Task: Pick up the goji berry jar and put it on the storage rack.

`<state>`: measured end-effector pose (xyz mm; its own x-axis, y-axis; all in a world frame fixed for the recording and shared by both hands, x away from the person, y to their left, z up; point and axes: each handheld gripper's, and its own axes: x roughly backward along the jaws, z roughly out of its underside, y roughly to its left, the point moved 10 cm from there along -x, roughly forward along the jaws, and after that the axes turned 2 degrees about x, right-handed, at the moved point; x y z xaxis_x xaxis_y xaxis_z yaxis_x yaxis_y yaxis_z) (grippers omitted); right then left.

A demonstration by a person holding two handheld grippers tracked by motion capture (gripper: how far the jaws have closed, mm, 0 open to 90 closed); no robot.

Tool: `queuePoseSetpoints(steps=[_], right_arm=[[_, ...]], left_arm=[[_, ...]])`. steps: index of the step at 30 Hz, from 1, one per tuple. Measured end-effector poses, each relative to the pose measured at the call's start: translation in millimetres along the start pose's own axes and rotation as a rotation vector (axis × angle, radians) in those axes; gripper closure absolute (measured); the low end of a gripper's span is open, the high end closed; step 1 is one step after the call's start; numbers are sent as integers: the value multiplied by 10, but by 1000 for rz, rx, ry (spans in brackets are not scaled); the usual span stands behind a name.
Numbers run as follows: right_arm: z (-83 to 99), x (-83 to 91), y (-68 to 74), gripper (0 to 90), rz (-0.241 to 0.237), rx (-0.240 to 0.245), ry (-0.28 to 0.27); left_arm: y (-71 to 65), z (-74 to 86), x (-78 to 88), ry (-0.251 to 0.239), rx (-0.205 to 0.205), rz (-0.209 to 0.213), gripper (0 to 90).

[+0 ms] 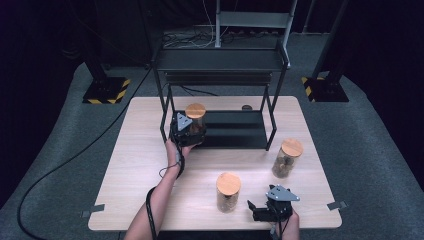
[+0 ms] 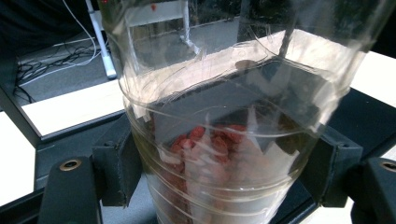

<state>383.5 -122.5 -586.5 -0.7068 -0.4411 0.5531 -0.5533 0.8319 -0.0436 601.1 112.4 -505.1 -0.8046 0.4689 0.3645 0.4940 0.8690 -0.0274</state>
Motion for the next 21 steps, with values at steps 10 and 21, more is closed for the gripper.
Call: queuePoseSetpoints(steps=[10, 21], right_arm=[[-1, 1, 1, 1, 0, 1, -1], [-1, 2, 4, 1, 0, 2, -2]], left_arm=[[-4, 34, -69, 8, -3, -9, 246], [-23, 86, -144, 18, 2, -12, 245]])
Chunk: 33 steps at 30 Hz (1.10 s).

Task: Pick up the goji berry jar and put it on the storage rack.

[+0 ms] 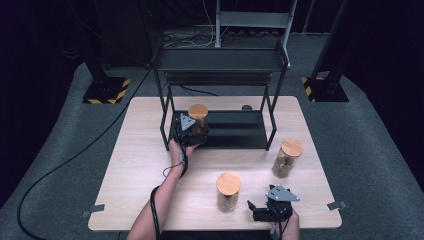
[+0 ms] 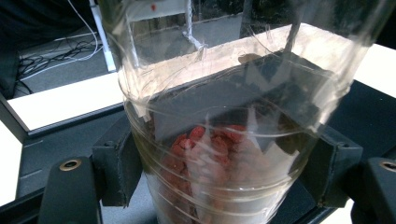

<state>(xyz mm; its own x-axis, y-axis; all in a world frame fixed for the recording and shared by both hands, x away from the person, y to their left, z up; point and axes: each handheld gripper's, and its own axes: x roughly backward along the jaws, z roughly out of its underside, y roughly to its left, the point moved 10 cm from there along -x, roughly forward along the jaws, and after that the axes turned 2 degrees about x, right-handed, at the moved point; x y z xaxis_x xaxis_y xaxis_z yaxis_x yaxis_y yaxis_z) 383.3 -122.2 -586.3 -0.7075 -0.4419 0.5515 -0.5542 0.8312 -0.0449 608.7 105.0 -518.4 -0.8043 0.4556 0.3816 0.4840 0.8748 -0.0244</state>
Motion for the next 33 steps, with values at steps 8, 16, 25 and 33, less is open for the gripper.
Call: queuePoseSetpoints(steps=[8, 16, 25, 33], right_arm=[[-1, 2, 1, 1, 2, 2, -2], [-1, 3, 2, 1, 2, 5, -3], [-1, 3, 3, 1, 4, 6, -4], [-1, 2, 2, 1, 6, 7, -3]], left_arm=[[13, 61, -42, 11, 1, -4, 245], [42, 86, -54, -3, 27, 5, 245], [43, 88, -60, -2, 24, -8, 244], [43, 88, -54, -1, 29, -17, 244]])
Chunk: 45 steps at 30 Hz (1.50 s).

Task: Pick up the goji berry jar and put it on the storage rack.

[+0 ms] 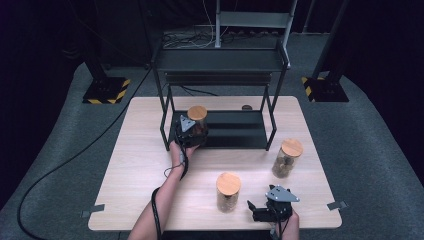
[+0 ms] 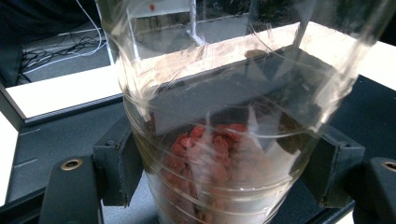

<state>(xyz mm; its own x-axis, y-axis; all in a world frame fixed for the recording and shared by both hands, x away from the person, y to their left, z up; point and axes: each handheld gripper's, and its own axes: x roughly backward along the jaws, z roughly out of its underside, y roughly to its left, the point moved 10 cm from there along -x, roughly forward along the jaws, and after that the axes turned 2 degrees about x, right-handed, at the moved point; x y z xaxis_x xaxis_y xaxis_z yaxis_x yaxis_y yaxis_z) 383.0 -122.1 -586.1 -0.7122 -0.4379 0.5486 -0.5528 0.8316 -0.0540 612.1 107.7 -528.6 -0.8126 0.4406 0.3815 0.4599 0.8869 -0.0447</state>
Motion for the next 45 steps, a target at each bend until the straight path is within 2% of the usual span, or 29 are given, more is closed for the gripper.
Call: queuePoseSetpoints(steps=[13, 18, 19, 20, 23, 25, 31, 36, 40, 43, 45], right_arm=[[1, -1, -1, 1, 1, 0, 1], [1, -1, 0, 1, 0, 1, 1], [1, -1, 1, 1, -1, 1, 2], [1, -1, 1, 1, -1, 1, 2], [1, -2, 2, 1, -2, 1, 2], [2, -2, 2, 1, -2, 2, 3], [3, -4, 1, 1, -4, 1, 5], [5, -6, 3, 1, -7, 1, 7], [5, -8, 2, 1, -9, 0, 9], [7, -10, 2, 1, -9, -1, 12], [8, -11, 2, 1, -8, -1, 14]], left_arm=[[3, 1, 6, 2, 3, -4, 243], [4, 0, 12, 13, 6, 8, 240], [4, 2, 16, 19, 12, 19, 226], [2, 13, 15, 38, 20, 32, 173], [17, 35, 51, 75, 19, 31, 79], [8, 53, 78, 108, 33, 51, 22], [-27, 90, 235, 168, -2, 64, 0], [-78, 163, 395, 208, -54, 78, 0], [-114, 298, 529, 256, -91, 104, 0], [-135, 461, 660, 299, -117, 125, 0], [-131, 550, 728, 316, -116, 134, 0]])
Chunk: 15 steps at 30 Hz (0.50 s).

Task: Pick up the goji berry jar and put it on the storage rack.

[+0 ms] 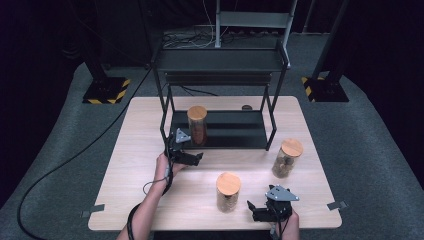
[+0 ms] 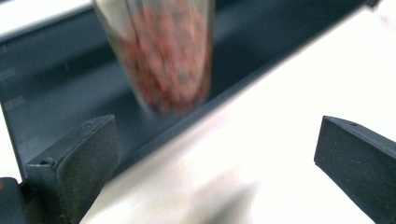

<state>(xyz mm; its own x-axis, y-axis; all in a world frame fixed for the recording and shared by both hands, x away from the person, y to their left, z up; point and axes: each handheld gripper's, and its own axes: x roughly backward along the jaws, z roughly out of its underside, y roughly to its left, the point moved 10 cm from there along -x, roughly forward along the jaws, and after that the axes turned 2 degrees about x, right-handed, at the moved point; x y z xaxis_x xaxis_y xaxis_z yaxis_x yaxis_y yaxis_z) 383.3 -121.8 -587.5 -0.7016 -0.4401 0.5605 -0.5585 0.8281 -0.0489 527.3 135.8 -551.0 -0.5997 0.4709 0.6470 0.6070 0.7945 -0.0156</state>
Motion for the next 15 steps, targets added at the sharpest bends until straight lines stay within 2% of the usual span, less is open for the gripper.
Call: queuePoseSetpoints(steps=[8, 10, 13, 15], right_arm=[[3, -6, -1, 1, 1, -1, 5], [5, -8, -1, 1, 1, -2, 8], [6, -9, -4, 1, 3, -4, 10], [5, -9, -5, 1, 4, -6, 9]], left_arm=[[100, 507, 120, 78, 45, -1, 0], [95, 620, 167, 80, 67, 6, 0], [49, 788, 234, 88, 79, 12, 0], [32, 869, 289, 72, 66, -16, 0]])
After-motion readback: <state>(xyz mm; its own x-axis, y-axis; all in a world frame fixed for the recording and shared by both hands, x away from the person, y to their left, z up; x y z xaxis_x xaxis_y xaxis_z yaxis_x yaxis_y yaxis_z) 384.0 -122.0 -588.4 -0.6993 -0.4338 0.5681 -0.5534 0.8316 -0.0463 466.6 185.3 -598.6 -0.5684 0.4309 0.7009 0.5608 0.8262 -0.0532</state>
